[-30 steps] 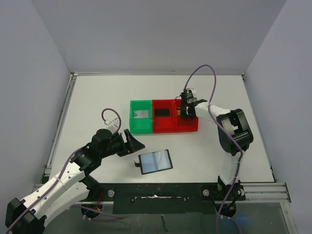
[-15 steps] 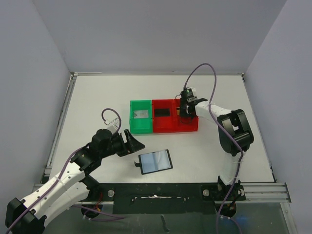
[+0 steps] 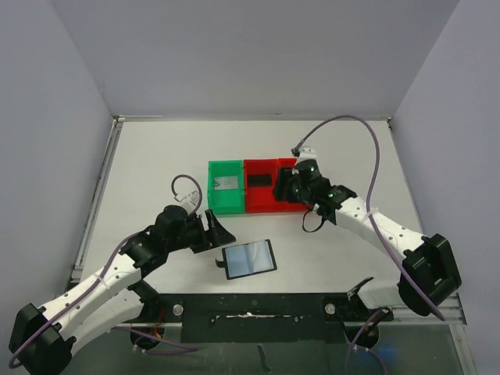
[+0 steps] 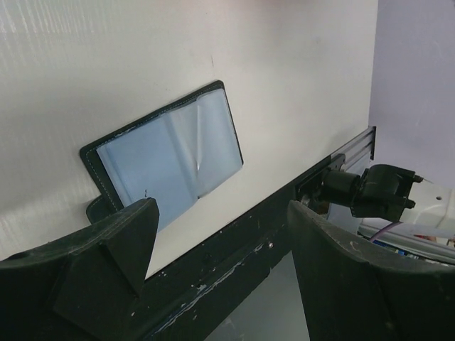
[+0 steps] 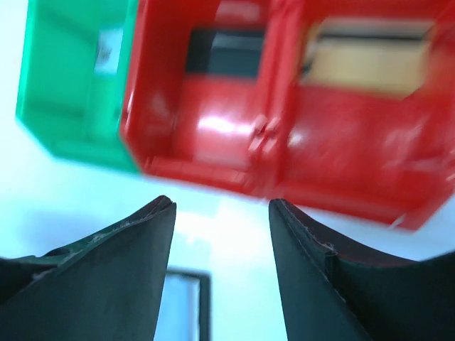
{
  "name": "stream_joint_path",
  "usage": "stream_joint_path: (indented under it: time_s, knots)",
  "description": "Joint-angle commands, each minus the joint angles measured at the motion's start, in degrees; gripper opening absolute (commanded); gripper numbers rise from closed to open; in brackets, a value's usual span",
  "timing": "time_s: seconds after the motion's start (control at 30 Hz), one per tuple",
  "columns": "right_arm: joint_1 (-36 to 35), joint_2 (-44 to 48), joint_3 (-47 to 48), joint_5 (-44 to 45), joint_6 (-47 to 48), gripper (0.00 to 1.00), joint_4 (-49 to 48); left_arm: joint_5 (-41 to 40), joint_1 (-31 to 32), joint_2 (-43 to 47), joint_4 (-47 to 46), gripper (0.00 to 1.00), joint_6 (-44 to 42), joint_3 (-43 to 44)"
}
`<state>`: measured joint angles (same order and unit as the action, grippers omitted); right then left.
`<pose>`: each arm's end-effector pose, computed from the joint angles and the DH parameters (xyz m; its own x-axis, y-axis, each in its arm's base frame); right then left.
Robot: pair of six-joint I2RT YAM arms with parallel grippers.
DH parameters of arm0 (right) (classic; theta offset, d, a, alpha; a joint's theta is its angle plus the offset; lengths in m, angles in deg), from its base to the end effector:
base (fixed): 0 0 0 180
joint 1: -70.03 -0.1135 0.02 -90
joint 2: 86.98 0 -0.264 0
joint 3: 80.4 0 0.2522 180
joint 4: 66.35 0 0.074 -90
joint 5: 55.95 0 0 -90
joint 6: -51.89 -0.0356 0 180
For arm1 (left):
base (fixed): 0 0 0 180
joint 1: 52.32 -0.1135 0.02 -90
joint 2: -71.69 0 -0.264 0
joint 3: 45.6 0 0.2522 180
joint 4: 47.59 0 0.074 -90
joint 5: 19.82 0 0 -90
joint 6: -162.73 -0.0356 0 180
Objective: Take the credit cards out of the card holder
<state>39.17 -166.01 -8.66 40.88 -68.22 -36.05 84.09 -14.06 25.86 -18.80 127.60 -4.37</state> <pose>0.2653 0.1536 0.2740 -0.6679 0.1812 -0.7219 -0.1079 0.9361 0.3348 0.1345 -0.1170 0.2229 -0.8691 -0.3256 -0.3723 0.0832 0.6458 -0.7590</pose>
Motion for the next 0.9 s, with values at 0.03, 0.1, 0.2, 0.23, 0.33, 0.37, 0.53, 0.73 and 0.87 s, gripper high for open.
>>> stream_joint_path:
  time_s: [0.03,0.1,0.2,0.23,0.33,0.37,0.53,0.73,0.87]
  knots:
    - [-9.8,6.0,-11.1,-4.1,-12.8,0.56,-6.5,-1.6,2.9,-2.0,-1.1,0.71,0.3,3.6]
    - [-13.9,7.3,-14.6,-3.8,-16.9,0.56,-9.1,-2.3,5.2,-3.9,-1.3,0.71,0.5,3.9]
    - [-19.4,7.8,-18.7,-1.3,-22.0,0.56,-10.9,-4.8,8.5,-7.4,-0.3,0.71,0.8,5.1]
    - [-20.8,7.9,-19.8,-0.3,-23.5,0.56,-11.1,-5.7,9.4,-8.4,0.1,0.71,1.2,5.5]
    - [-22.3,8.0,-23.0,-0.5,-26.4,0.54,-12.6,-7.6,11.2,-10.6,-0.1,0.71,2.4,5.7]
    - [-22.4,7.9,-23.7,-0.8,-26.9,0.53,-12.8,-8.0,11.6,-11.1,-0.2,0.71,2.9,5.6]
    - [-22.8,7.6,-25.1,-2.2,-27.4,0.5,-13.6,-9.4,12.2,-13.7,-0.1,0.7,3.9,5.0]
    - [-22.8,5.2,-25.0,-3.4,-27.0,0.49,-13.3,-8.7,12.3,-16.5,-2.4,0.68,4.1,3.1]
    - [-23.2,2.9,-24.5,-3.4,-27.2,0.48,-12.4,-7.9,12.4,-18.7,-6.0,0.65,5.0,1.0]
